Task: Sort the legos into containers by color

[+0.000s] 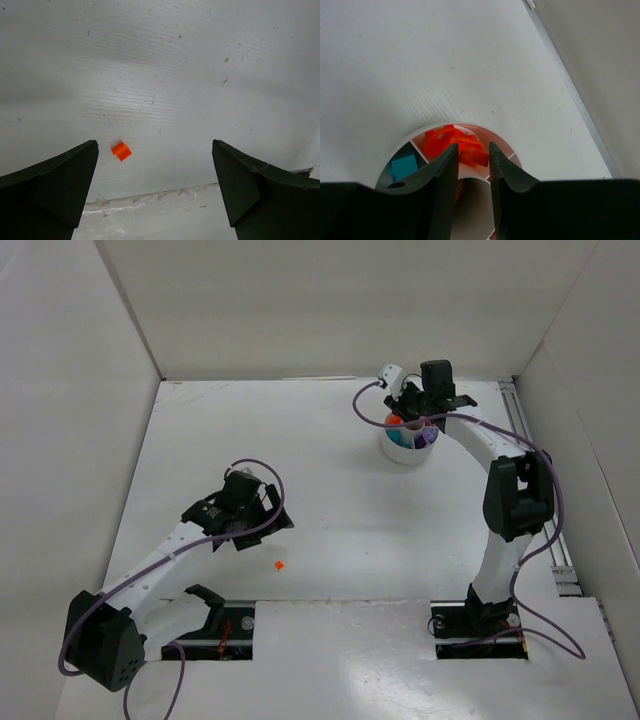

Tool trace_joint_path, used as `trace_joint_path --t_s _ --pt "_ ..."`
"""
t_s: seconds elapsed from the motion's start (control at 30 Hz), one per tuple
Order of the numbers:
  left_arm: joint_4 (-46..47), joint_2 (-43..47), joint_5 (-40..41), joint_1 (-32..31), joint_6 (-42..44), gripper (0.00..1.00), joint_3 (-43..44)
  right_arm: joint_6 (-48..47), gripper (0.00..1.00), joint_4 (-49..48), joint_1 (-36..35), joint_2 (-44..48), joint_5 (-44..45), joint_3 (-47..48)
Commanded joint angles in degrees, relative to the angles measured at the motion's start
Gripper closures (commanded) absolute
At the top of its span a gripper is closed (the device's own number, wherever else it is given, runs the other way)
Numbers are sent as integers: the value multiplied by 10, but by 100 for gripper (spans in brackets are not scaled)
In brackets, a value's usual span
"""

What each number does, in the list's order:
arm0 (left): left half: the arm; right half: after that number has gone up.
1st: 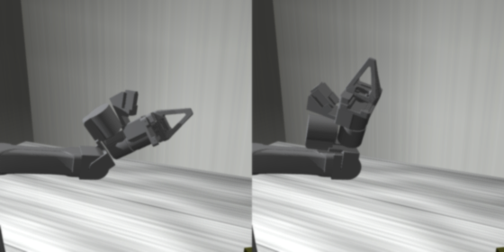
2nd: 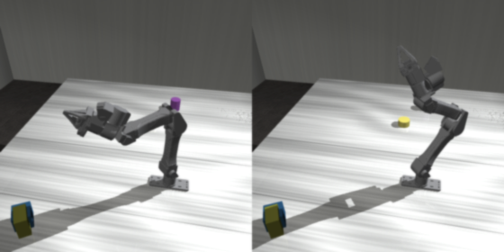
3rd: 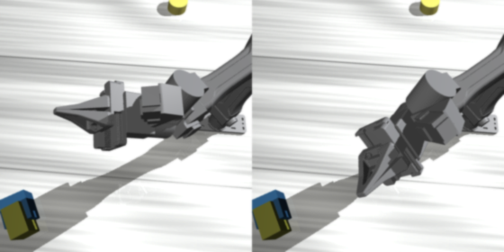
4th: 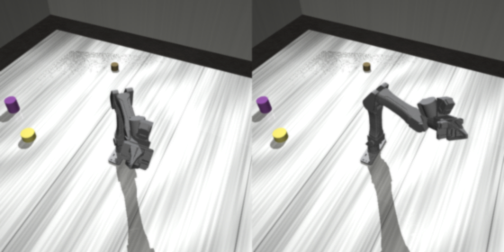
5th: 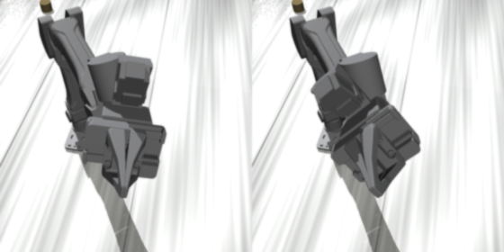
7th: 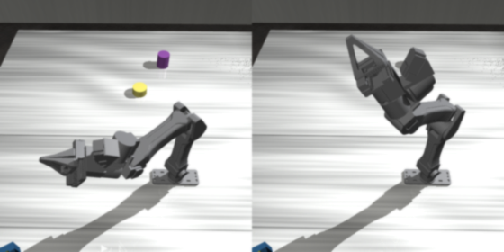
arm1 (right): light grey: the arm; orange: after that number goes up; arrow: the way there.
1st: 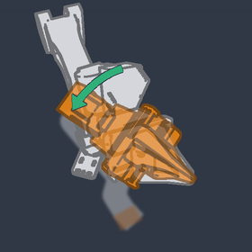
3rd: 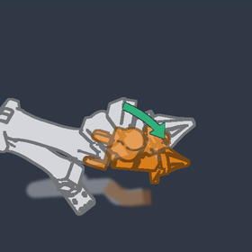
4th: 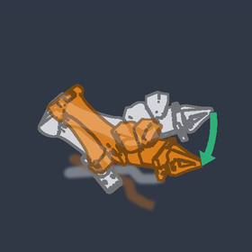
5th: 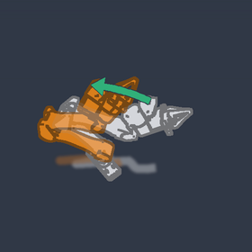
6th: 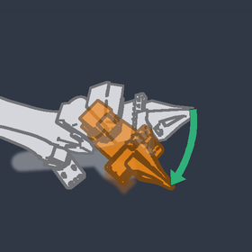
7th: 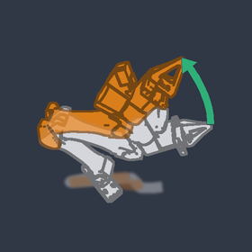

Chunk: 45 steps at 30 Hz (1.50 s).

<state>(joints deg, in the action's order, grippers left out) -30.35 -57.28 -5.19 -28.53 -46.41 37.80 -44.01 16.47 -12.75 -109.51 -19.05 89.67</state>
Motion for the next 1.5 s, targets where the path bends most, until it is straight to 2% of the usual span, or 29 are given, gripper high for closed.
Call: trace_joint_path --t_s 0.0,0.23,0.3,0.37,0.47,0.6,0.63,0.73,0.77,0.97,1.17,1.47 --pt "-18 -2 11 -7 -18 5 -12 -4 63 0 2 1 -3 28" --pt "-37 -14 29 -39 -46 5 -12 -9 50 0 2 7 -14 28" --pt "-44 -27 35 -55 -58 5 -12 -9 50 0 2 12 -20 28" --pt "-50 -32 43 -66 -65 12 -6 -9 50 -6 2 31 -31 15" --pt "-65 -37 58 -101 -87 14 -6 -9 50 -18 2 56 -42 -5" --pt "-97 -55 83 -146 -130 19 -1 6 50 -37 2 132 -48 -77" --pt "-104 -61 89 -161 -144 26 -1 6 50 -48 2 147 -42 -94" --pt "-111 -75 107 -185 -174 33 -1 25 50 -62 2 211 -42 -162" --pt "-111 -75 123 -192 -184 39 -1 30 50 -62 2 227 -35 -178" --pt "-104 -124 152 -192 -218 56 4 37 49 -62 2 339 -29 -265" --pt "-78 -138 164 -192 -223 62 -12 21 49 -21 2 409 1 -282" --pt "-28 -154 149 -198 -249 72 -50 16 48 -2 2 441 8 -293"
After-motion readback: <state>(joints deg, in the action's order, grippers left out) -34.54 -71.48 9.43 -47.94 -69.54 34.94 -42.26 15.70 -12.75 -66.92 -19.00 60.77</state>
